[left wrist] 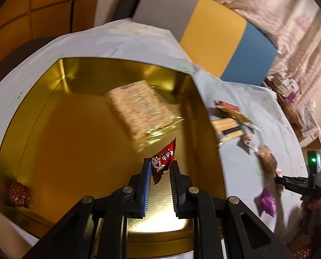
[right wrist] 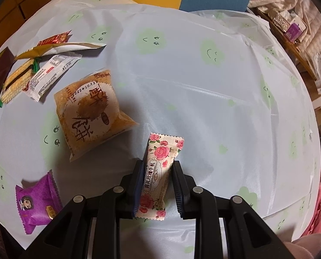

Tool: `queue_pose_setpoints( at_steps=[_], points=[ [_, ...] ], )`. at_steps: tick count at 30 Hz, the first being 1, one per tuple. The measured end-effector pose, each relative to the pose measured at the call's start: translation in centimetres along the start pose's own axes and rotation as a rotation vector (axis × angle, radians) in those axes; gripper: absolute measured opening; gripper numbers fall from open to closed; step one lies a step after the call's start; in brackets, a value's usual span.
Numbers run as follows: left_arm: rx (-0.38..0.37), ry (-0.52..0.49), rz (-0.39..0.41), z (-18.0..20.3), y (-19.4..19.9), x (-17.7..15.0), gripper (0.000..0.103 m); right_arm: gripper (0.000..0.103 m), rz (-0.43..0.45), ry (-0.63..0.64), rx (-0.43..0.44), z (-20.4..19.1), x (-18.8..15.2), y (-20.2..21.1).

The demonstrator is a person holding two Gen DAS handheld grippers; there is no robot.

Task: Organize snacks
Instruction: 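Open the left tool to drop the red packet into the gold tin, then move the right tool over the gold tin and release the pink floral candy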

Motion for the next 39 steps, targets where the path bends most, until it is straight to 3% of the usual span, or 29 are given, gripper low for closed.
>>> queue_pose_setpoints(
  at_steps=[11, 15, 20, 23, 28, 34, 39],
  points=[
    [0.106, 0.016, 0.028, -1.2, -0.5, -0.3, 0.025, 0.026, 0.013, 0.043, -0.037, -1.4, -0.4, 0.0],
    [0.106, 0.0, 0.055, -0.9, 0.1, -0.5, 0.031, 0.026, 0.014, 0.046, -0.038, -1.6, -0.6, 0.1],
    [0.048, -0.14, 0.119, 2.4, 2.1, -1.3, 0.031, 0.026, 0.016, 0.053, -0.043, -1.7, -0.6, 0.0],
    [-0.025, -0.213, 0.123, 4.8, 2.9, -2.3, 0.041, 0.026, 0.018, 0.059, -0.047, -1.8, -0.6, 0.0],
    [-0.09, -0.354, 0.115, 8.9, 3.4, -5.0, 0.043, 0.025, 0.023, 0.063, -0.054, -1.9, -0.6, 0.4],
    [-0.16, -0.551, 0.054, 13.8, 2.1, -9.7, 0.043, 0.025, 0.026, 0.064, -0.058, -2.0, -0.7, 0.5],
    [-0.175, -0.636, -0.017, 15.6, -0.6, -13.1, 0.043, 0.025, 0.03, 0.067, -0.068, -2.0, -0.7, 0.5]
  ],
)
Point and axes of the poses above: each gripper's, at about its wrist camera, not at the fingertips, and y roughly against the way its jaws point, z to its right, x to its top, the point moved 4 cm from there along -y, roughly the way its jaws point, and after that the axes turned 5 degrees about -z, right-handed, at the moved point
